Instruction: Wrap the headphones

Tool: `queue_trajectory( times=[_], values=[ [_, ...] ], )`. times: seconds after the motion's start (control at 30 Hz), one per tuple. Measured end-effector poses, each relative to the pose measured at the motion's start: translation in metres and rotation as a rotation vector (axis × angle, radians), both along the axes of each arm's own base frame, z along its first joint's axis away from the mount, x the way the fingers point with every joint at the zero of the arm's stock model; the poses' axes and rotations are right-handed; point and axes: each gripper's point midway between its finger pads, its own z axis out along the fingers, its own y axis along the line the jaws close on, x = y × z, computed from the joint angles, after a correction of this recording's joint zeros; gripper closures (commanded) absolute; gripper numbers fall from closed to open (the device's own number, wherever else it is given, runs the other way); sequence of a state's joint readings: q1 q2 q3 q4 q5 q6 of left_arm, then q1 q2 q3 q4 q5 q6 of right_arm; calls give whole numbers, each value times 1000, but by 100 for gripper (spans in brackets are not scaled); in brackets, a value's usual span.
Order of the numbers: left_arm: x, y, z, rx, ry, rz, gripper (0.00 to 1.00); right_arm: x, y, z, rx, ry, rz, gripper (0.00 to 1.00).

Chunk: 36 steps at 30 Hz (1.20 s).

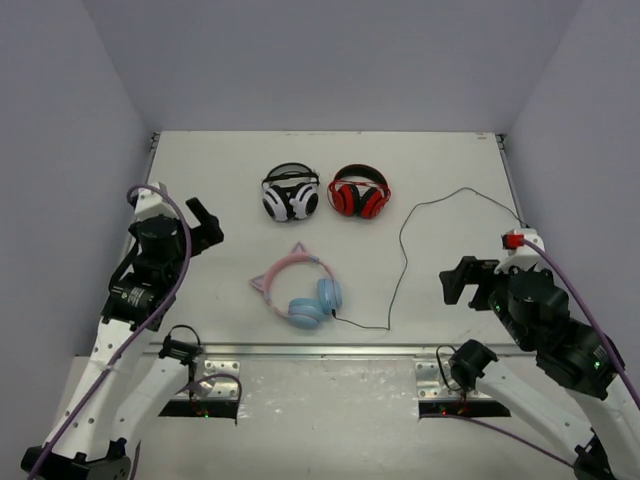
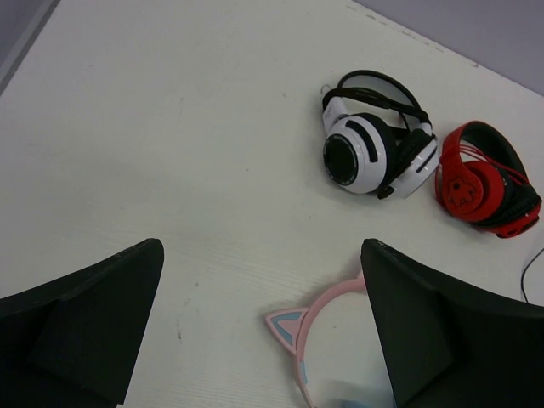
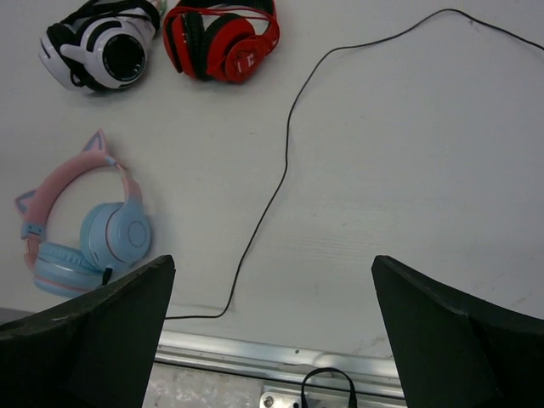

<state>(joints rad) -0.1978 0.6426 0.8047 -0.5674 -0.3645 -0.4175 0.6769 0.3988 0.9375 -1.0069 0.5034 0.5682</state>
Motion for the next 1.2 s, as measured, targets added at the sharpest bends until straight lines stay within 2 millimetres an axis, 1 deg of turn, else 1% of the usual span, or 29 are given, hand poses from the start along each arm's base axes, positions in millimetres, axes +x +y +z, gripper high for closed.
queue_trajectory(
  times=[0.07,0.2,0.27,0.37,0.43,0.47,0.5,0.57,0.63,0.7,0.77,0.83,0.9,0.97,1.0,1.03,1.1,1.17,1.2],
  values=[
    [2,-11,0,-9,-3,-67,0,-1,5,0,10,-23,41,1],
    [11,-42,-11,-41,45,-237,0,-9,30,-11,51,-38,197,1],
    [23,-63,-17,-59,117,-341,0,-12,43,-16,63,-16,270,1],
    [49,-91,-30,-76,222,-462,0,-12,59,-21,70,9,345,1],
    [67,-103,-54,-60,329,-504,0,-12,70,-24,74,21,396,1],
    [73,-108,-70,-45,381,-518,0,-11,74,-25,75,23,414,1],
    [76,-111,-87,-34,437,-530,0,-11,79,-27,78,25,434,1],
    [71,-115,-119,-10,547,-551,1,-12,86,-30,84,22,474,1],
    [61,-120,-149,25,662,-576,2,-13,91,-30,89,15,506,1],
    [52,-127,-170,62,737,-604,4,-14,95,-26,96,-3,533,1],
    [45,-135,-182,92,777,-640,8,-16,97,-22,99,-22,555,1],
    [42,-142,-188,115,788,-665,11,-17,97,-19,103,-40,567,1],
    [43,-145,-194,135,795,-682,17,-21,97,-12,115,-75,586,1],
    [44,-145,-204,152,814,-685,21,-25,97,-5,131,-113,602,1],
    [43,-144,-209,157,828,-683,26,-26,97,-1,138,-136,609,1],
    [44,-143,-213,162,835,-681,28,-28,97,4,148,-162,618,1],
    [42,-139,-229,182,881,-670,30,-31,96,10,158,-201,629,1],
    [42,-135,-238,204,907,-658,32,-33,95,14,161,-230,636,1],
    [43,-135,-238,208,903,-660,38,-33,95,15,160,-244,638,1]
  ],
)
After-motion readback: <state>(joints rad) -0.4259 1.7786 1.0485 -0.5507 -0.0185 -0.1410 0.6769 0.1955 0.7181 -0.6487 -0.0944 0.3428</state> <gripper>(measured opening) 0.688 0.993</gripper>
